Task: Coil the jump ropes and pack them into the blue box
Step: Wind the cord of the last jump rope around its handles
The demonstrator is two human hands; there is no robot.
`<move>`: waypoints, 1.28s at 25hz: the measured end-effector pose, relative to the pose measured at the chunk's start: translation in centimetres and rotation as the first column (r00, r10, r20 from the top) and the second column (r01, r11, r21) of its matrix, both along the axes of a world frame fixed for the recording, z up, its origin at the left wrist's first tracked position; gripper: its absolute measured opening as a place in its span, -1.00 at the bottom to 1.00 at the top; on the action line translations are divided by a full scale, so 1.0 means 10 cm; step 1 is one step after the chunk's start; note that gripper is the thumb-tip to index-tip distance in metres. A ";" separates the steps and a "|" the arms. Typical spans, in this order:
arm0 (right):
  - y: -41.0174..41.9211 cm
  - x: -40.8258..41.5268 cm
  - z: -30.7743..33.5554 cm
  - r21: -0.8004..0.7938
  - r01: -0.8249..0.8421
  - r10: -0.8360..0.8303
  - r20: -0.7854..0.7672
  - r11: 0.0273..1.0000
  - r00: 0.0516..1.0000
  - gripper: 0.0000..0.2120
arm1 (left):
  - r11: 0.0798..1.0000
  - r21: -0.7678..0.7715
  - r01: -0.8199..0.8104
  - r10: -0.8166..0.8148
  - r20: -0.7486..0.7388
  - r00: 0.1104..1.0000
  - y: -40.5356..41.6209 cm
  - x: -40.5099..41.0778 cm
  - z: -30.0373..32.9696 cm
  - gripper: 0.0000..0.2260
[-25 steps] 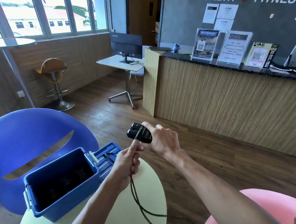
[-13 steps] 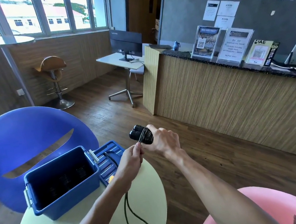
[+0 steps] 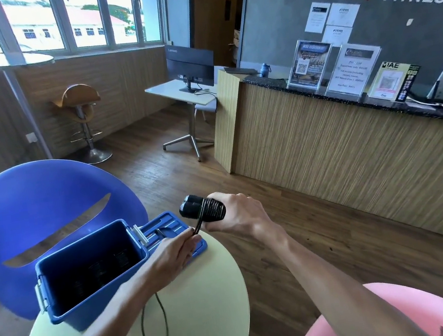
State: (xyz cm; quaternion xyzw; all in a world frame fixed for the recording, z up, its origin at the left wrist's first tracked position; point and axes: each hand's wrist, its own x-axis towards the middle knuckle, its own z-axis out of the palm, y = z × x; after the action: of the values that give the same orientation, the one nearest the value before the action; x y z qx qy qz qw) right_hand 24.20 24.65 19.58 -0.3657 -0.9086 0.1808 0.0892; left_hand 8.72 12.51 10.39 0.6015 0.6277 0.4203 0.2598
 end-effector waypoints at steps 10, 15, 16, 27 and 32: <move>-0.23 0.05 0.27 -0.164 -0.398 0.405 0.010 0.902 0.914 -0.49 | 0.986 -0.083 0.146 -0.166 -0.606 0.778 0.18 -0.70 0.22 -0.94; -0.26 0.07 0.20 -0.127 -0.424 0.438 0.117 0.897 0.891 -0.48 | 0.951 0.207 0.230 0.021 -0.785 0.619 0.33 -0.72 0.48 -0.73; -0.25 0.07 0.21 -0.084 -0.431 0.439 0.144 0.898 0.887 -0.46 | 0.939 0.240 0.246 0.047 -0.799 0.600 0.31 -0.73 0.52 -0.72; -0.28 0.01 0.16 -0.076 -0.382 0.386 0.311 0.921 0.869 -0.47 | 0.900 0.306 0.310 0.192 -0.918 0.348 0.20 -0.61 0.82 -0.64; -0.29 -0.05 0.18 0.055 -0.445 0.402 0.341 0.894 0.850 -0.46 | 0.999 0.027 -0.022 0.034 -0.918 0.395 0.20 -0.53 0.90 -0.75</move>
State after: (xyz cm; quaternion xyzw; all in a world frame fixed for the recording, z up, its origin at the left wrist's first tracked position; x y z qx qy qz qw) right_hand 23.67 21.72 21.43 -0.1737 -0.9789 0.0736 -0.0779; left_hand 3.42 14.48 19.35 0.7243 0.6749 0.0278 -0.1384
